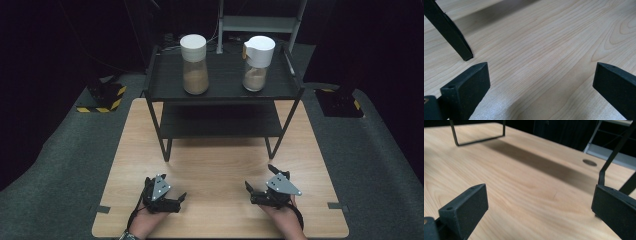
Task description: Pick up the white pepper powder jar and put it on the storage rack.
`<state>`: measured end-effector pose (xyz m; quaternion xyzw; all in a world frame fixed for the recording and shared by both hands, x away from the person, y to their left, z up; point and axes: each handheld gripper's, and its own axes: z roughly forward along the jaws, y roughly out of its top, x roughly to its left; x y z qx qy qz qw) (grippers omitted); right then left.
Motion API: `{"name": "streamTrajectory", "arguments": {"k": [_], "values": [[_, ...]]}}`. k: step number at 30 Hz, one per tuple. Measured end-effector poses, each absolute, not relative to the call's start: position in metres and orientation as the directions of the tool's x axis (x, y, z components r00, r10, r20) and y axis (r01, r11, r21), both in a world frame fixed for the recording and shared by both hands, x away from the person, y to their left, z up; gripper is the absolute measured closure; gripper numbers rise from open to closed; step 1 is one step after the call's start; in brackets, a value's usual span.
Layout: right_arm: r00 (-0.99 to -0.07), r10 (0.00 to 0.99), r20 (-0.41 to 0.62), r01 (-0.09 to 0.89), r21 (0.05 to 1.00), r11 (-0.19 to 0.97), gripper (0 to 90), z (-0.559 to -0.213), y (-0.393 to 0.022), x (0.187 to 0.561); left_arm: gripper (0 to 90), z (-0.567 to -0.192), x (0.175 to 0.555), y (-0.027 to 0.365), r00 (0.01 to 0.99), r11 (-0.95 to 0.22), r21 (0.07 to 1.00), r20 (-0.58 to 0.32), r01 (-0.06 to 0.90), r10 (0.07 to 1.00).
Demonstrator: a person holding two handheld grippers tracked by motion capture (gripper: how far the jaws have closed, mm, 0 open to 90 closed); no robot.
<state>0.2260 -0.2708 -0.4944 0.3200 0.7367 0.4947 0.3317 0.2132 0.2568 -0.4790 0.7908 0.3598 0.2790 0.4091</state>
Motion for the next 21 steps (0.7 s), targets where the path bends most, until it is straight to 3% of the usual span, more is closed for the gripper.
{"name": "streamTrajectory", "arguments": {"k": [21], "values": [[-0.541, 0.804, -0.248, 0.189, 0.895, 0.404, 0.0, -0.5, -0.264, 0.215, 1.3, -0.48, 0.21, 0.252, 0.593, -0.438, 0.841, 0.184, 0.318, 0.784]]}}
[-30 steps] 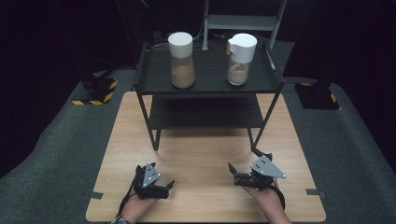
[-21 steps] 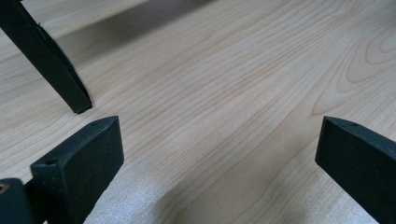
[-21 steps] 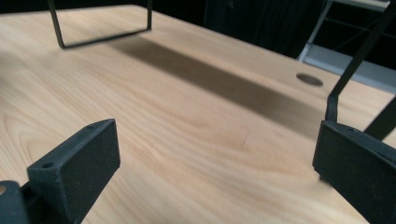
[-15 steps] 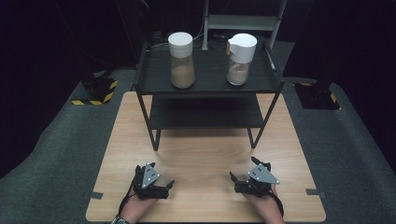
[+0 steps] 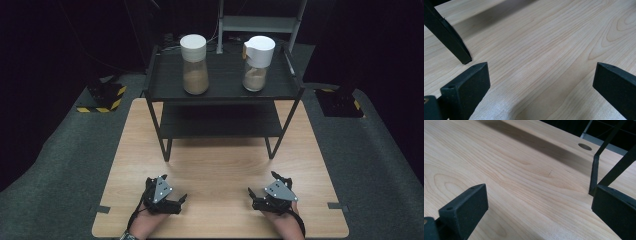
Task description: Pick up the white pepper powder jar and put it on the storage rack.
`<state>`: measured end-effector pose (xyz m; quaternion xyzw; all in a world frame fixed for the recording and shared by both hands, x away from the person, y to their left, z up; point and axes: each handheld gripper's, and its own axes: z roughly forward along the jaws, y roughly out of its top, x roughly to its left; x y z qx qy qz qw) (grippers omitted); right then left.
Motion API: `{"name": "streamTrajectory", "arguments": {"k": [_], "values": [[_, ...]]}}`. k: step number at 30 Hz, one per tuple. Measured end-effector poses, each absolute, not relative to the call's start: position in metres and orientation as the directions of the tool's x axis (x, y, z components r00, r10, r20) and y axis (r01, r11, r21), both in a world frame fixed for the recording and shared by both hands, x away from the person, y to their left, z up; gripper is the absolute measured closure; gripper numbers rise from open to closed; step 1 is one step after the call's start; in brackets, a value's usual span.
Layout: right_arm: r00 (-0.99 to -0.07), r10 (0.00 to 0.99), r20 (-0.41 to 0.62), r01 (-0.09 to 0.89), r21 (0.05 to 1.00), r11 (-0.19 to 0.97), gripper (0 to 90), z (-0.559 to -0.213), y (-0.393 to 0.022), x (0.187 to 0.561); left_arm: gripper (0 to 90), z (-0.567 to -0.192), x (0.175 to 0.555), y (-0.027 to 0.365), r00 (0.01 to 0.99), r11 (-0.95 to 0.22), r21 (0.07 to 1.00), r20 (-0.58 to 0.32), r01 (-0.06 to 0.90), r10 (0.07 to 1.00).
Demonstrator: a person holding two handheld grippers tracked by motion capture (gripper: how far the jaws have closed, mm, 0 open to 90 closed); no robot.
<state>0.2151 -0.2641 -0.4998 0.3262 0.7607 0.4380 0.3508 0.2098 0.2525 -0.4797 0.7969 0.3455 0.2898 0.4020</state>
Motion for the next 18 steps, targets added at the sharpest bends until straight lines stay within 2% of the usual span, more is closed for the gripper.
{"name": "streamTrajectory", "arguments": {"k": [7, 18], "values": [[-0.565, 0.764, -0.311, 0.171, 0.862, 0.477, 0.0, -0.4971, -0.2589, 0.2141, 1.3, -0.4772, 0.2114, 0.2468, 0.583, -0.455, 0.825, 0.197, 0.335, 0.788], [-0.57, 0.77, -0.285, 0.179, 0.872, 0.456, 0.0, -0.497, -0.2657, 0.2129, 1.4, -0.4762, 0.2128, 0.2455, 0.57, -0.445, 0.822, 0.187, 0.355, 0.8]]}}
